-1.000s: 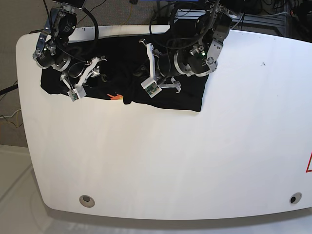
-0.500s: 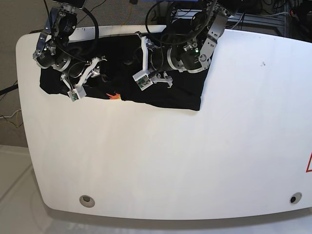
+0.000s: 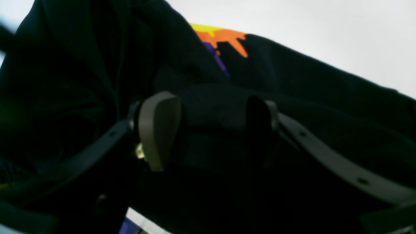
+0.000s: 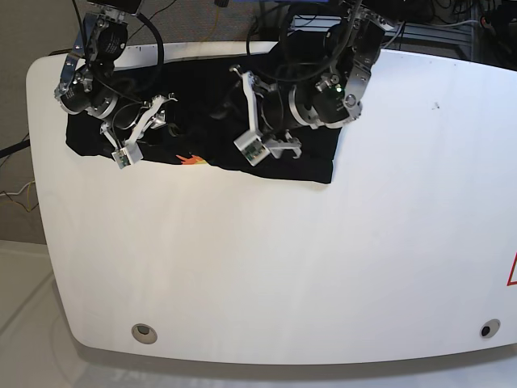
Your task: Fold the T-shirt properly
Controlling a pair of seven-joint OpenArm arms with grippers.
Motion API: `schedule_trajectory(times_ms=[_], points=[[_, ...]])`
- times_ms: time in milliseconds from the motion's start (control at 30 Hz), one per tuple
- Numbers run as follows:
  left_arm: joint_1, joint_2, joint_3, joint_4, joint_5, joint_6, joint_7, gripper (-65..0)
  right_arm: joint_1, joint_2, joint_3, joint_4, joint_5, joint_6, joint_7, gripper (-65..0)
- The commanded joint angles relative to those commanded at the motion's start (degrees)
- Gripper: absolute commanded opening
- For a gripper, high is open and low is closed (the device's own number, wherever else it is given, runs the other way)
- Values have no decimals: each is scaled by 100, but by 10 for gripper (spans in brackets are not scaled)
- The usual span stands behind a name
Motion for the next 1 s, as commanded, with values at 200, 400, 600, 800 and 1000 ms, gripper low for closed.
schedule_trajectory(times_ms=[200, 400, 600, 800, 1000], points=[[9, -85, -425, 106, 608, 672, 21, -225, -21, 15, -51, 31, 18, 0, -26, -297], [17, -311, -428, 24, 642, 815, -38, -241, -111, 51, -25, 197, -24, 0, -58, -295], [31, -610, -126, -449, 186, 511, -415, -263, -312, 128, 59, 527, -132, 0, -54, -289], [250, -864, 45, -299, -271, 126, -678, -281, -322, 231, 29, 438, -166, 0, -18, -291], [523, -987, -160, 287, -426, -1, -310, -413, -198, 218, -27, 349, -296, 0, 11, -292]])
